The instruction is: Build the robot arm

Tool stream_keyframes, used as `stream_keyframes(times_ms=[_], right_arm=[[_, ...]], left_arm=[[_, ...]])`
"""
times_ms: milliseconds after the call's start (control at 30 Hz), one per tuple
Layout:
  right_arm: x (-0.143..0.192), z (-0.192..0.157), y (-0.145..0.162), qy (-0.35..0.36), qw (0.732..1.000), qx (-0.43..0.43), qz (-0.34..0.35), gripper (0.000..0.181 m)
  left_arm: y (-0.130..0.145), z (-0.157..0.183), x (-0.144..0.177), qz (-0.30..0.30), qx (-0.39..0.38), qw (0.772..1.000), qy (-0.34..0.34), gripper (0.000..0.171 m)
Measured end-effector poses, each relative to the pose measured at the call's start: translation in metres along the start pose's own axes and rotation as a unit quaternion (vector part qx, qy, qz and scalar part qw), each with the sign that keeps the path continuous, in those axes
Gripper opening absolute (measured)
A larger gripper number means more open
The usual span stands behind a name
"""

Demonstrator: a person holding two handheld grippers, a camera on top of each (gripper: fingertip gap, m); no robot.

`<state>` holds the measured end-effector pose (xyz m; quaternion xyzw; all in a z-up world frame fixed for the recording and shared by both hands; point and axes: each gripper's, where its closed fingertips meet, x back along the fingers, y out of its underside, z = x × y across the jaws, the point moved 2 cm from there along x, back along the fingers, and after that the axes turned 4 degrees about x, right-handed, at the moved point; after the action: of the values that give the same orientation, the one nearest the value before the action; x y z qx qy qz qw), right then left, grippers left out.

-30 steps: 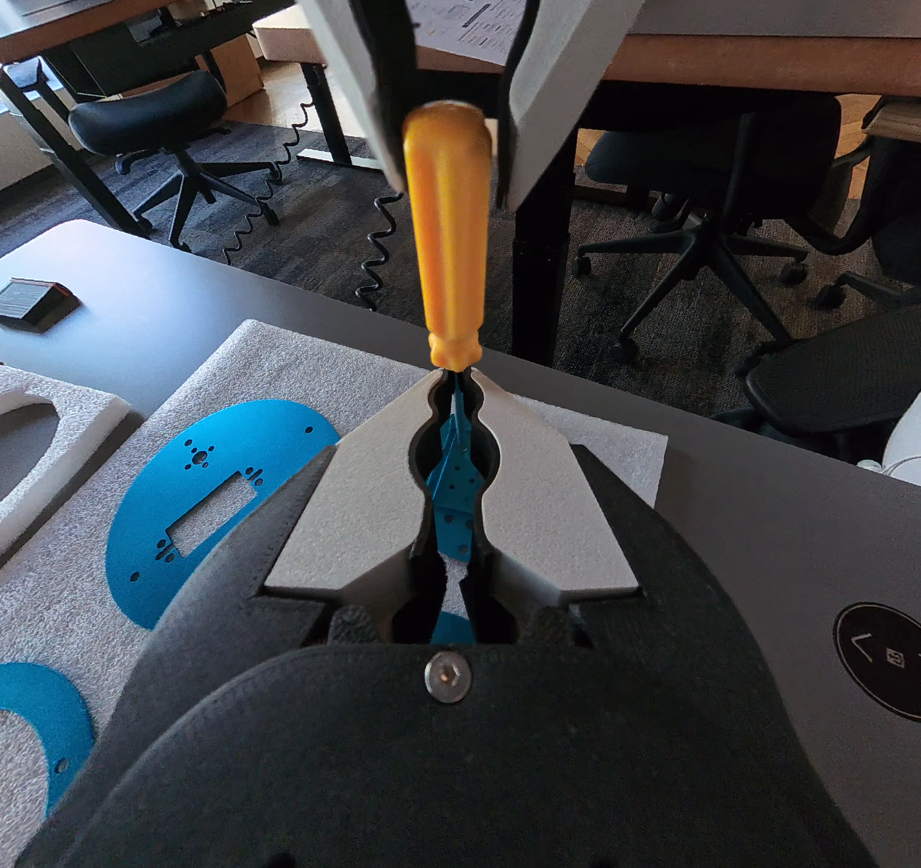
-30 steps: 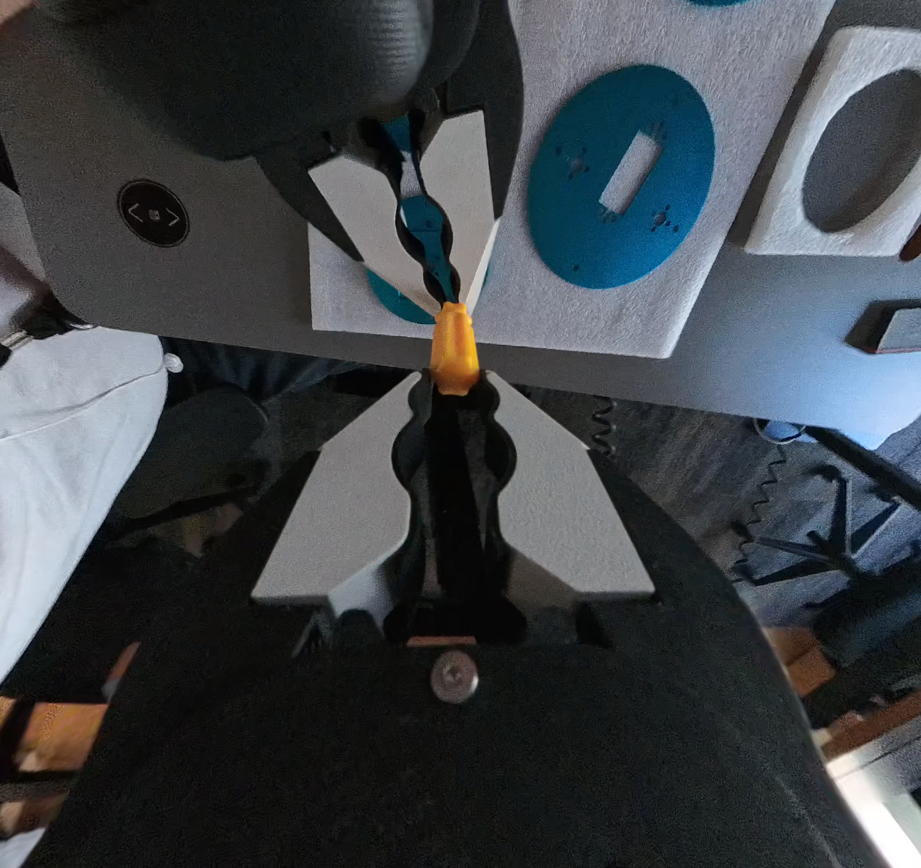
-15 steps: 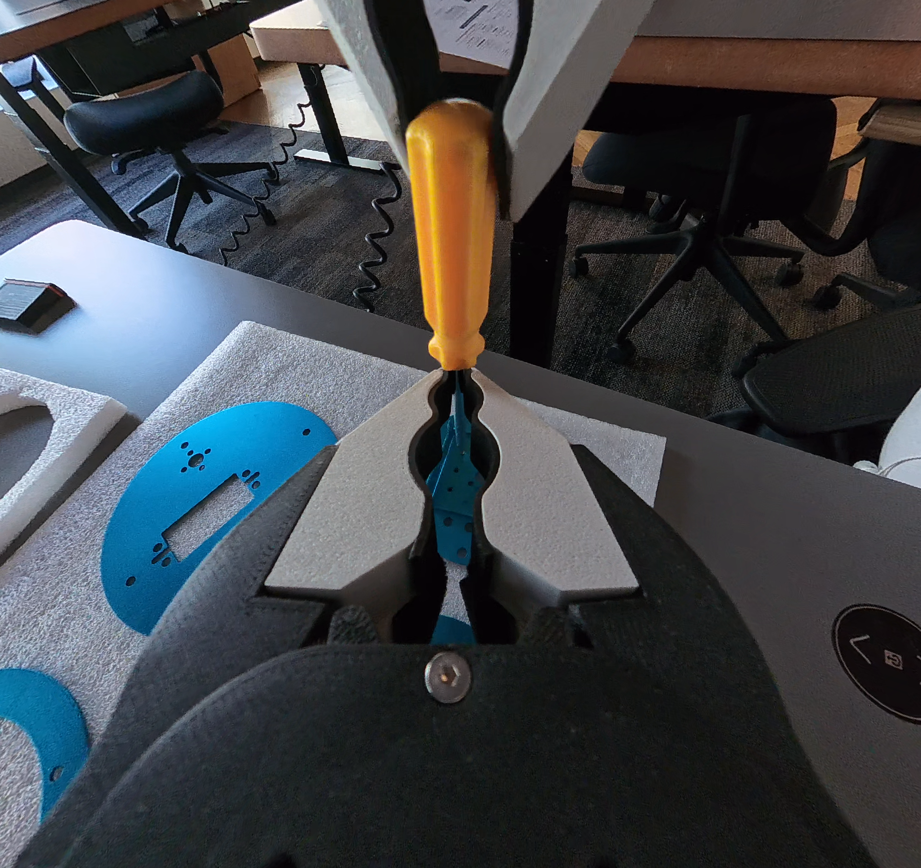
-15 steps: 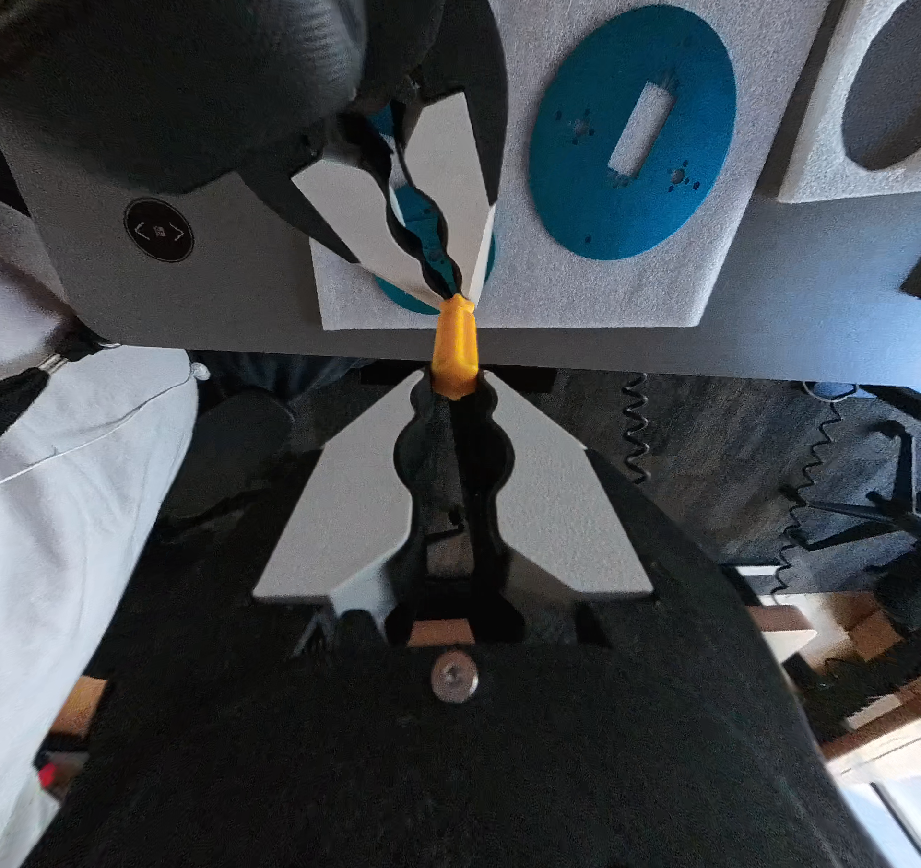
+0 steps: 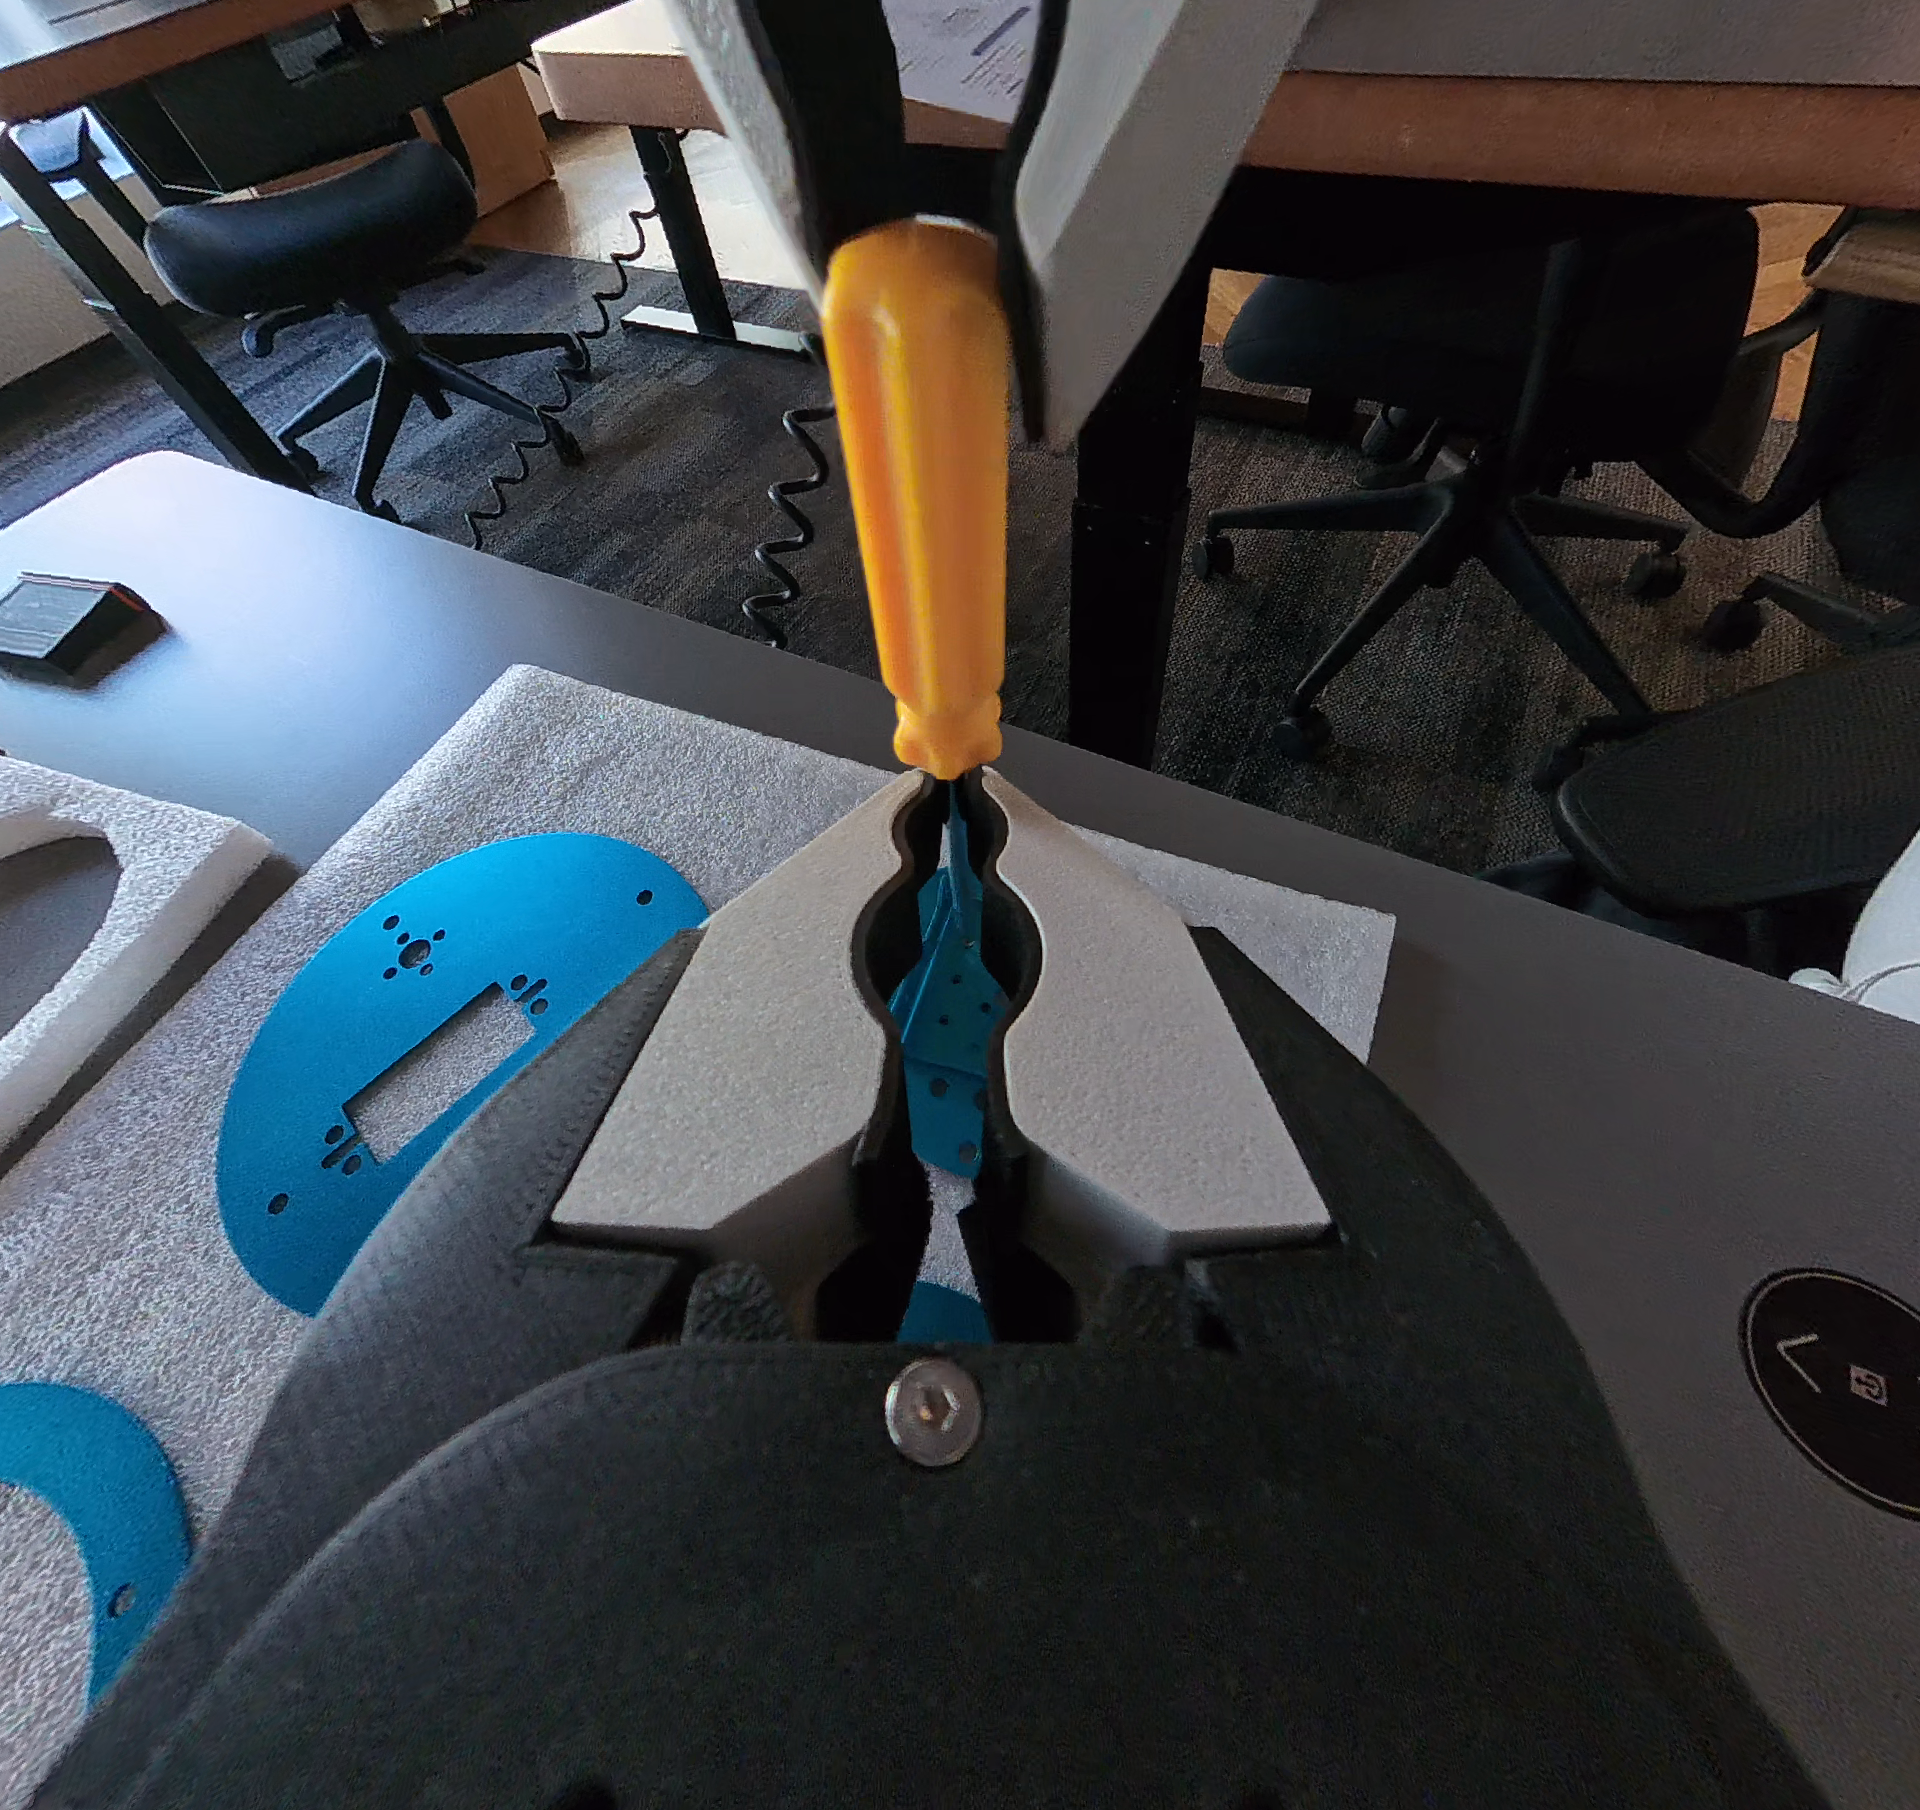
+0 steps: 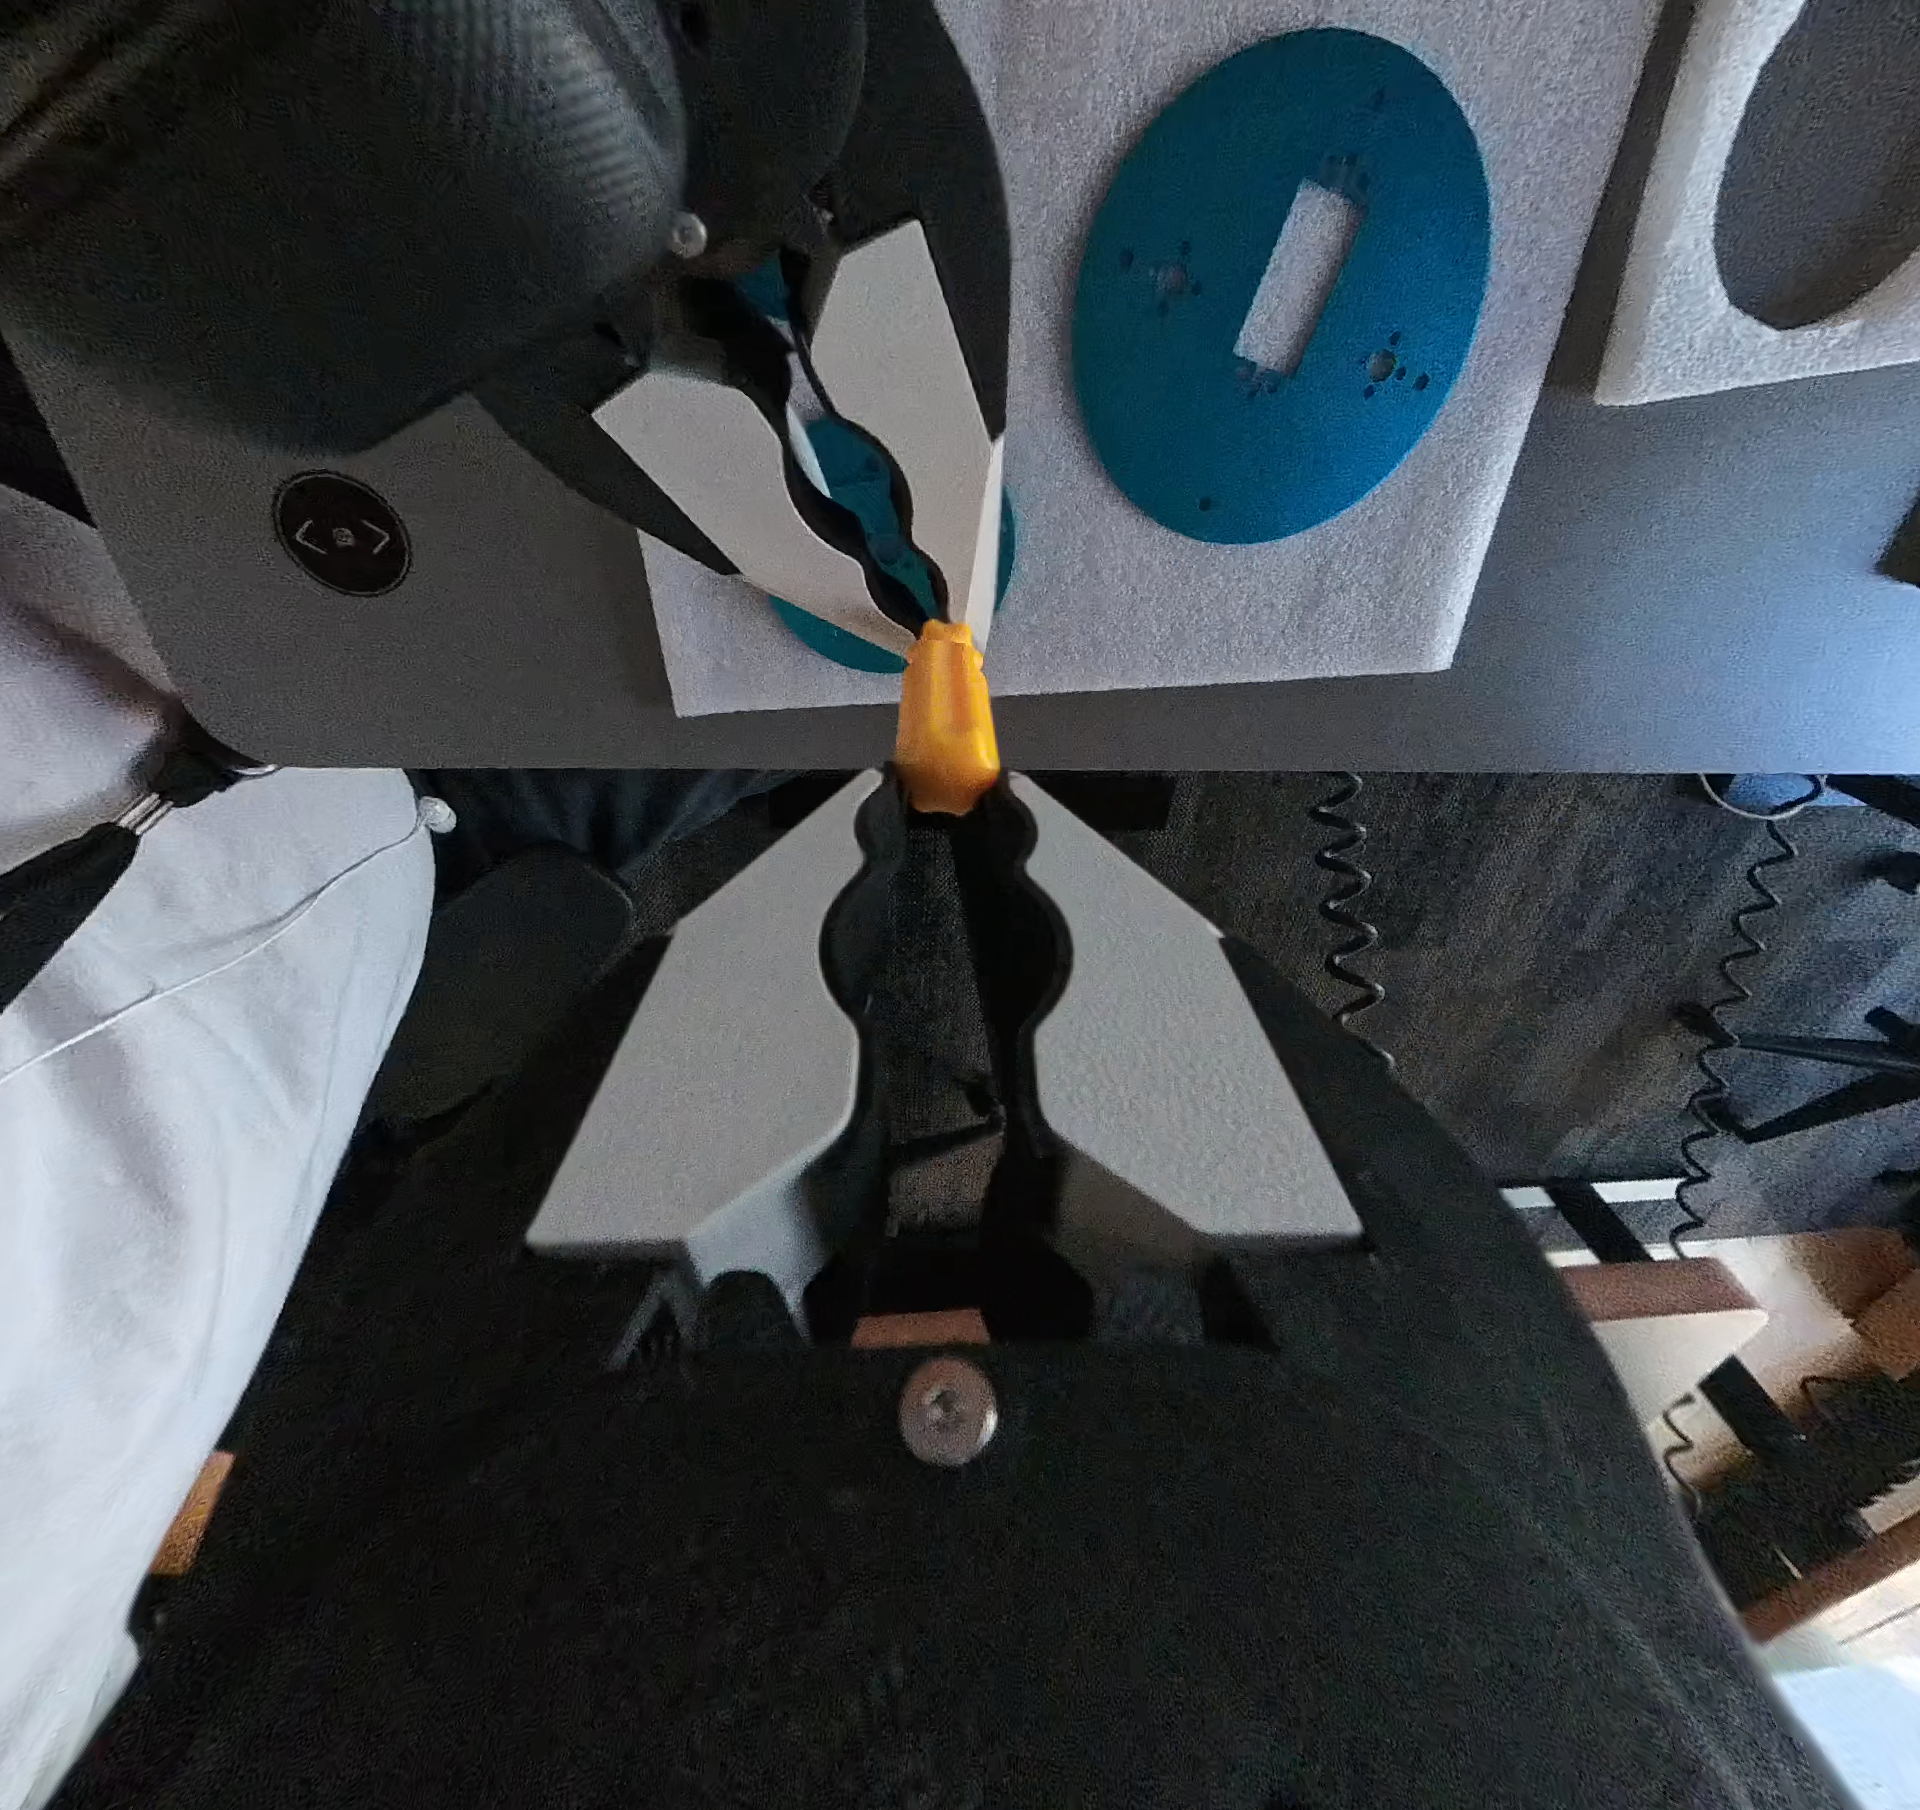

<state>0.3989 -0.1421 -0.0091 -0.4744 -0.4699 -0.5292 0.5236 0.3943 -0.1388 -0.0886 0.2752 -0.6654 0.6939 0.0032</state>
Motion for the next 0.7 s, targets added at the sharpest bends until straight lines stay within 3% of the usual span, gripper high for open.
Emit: stream_keyframes(times_ms=[67, 133, 200, 467, 700], right_arm=[[0.002, -0.003, -0.002, 0.002, 0.998, 0.06, 0.008, 0.016], [0.003, -0.001, -0.001, 0.046, 0.988, 0.149, 0.007, 0.029], [0.003, 0.003, 0.002, 0.093, 0.973, 0.212, -0.004, 0.022], [0.008, -0.001, -0.005, 0.086, 0.974, 0.208, 0.019, 0.013], [0.006, -0.007, -0.006, 0.082, 0.972, 0.219, 0.031, 0.023]], left_arm=[[0.0, 0.0, 0.0, -0.001, -0.003, 1.0, -0.002, 0.003], [0.001, 0.0, -0.001, -0.004, -0.004, 1.0, -0.002, 0.003], [0.001, 0.0, -0.001, -0.004, -0.005, 1.0, -0.001, 0.003], [-0.005, 0.001, 0.003, 0.008, -0.006, 1.0, -0.006, 0.002], [-0.017, 0.005, 0.009, 0.031, -0.024, 0.999, -0.014, 0.002]])
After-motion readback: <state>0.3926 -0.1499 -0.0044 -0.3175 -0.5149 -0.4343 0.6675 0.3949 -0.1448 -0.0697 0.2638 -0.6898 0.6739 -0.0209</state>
